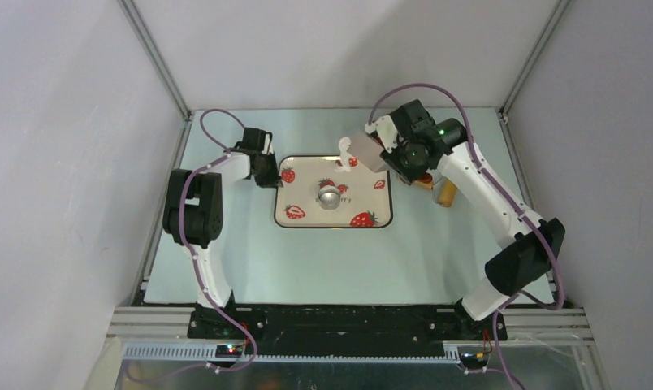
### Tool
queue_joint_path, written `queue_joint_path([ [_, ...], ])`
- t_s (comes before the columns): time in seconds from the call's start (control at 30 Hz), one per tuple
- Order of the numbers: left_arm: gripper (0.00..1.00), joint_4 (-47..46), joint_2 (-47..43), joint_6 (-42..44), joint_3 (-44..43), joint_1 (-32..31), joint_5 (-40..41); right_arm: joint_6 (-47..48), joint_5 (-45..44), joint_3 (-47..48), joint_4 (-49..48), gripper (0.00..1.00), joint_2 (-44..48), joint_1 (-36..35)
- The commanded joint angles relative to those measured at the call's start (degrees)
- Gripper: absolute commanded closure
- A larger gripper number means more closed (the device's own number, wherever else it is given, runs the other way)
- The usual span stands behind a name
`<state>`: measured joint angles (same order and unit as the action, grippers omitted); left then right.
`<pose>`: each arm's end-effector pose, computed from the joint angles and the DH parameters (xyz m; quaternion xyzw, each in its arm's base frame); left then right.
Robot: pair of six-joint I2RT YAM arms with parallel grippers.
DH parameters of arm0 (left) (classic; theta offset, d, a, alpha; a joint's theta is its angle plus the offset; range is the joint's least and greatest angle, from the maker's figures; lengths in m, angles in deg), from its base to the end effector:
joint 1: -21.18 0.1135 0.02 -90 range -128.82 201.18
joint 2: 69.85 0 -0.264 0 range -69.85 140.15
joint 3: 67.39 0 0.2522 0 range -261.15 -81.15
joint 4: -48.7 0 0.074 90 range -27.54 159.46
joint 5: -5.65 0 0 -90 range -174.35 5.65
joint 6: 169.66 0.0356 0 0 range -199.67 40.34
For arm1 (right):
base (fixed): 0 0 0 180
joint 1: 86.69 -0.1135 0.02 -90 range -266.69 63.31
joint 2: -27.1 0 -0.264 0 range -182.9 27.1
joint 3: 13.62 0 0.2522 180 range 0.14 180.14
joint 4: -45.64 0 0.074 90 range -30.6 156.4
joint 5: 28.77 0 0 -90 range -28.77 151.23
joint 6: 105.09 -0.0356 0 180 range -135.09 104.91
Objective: Roll out the dumpling wrappers from the dough
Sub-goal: Remove the dumpling wrapper from the work surface.
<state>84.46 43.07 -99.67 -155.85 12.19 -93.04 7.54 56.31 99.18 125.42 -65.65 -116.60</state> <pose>0.4008 -0.0689 0.1575 -0.0732 0.9611 -0.1350 0.2297 0.2830 0.1593 0.3691 -0.4168 0.8698 -0.0248 0.2630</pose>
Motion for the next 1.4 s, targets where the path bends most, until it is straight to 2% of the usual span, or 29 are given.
queue_joint_path([
  [0.0,1.00,2.1,0.2,0.2,1.1,-1.8,0.9,-1.5,-0.5,-3.9,-2.7,1.00,4.2,0.7],
  [0.23,1.00,2.1,0.1,0.3,1.3,-1.9,1.2,-2.3,1.3,-12.2,-4.4,1.00,7.9,0.3],
  [0.5,1.00,2.1,0.1,0.4,1.4,-2.0,1.3,-3.3,2.7,-16.1,-3.6,1.00,8.5,-1.3],
  [0.7,1.00,2.0,0.0,0.5,1.4,-2.0,1.3,-3.7,3.3,-17.8,-3.1,1.00,5.5,-2.5],
  [1.13,1.00,2.1,0.0,0.5,1.3,-2.0,1.1,-4.3,1.2,-17.9,-2.8,1.00,-1.6,-1.7],
  [1.37,1.00,2.1,0.0,0.6,1.3,-2.0,1.1,-5.6,-0.8,-13.5,-2.0,1.00,-5.0,-1.7],
])
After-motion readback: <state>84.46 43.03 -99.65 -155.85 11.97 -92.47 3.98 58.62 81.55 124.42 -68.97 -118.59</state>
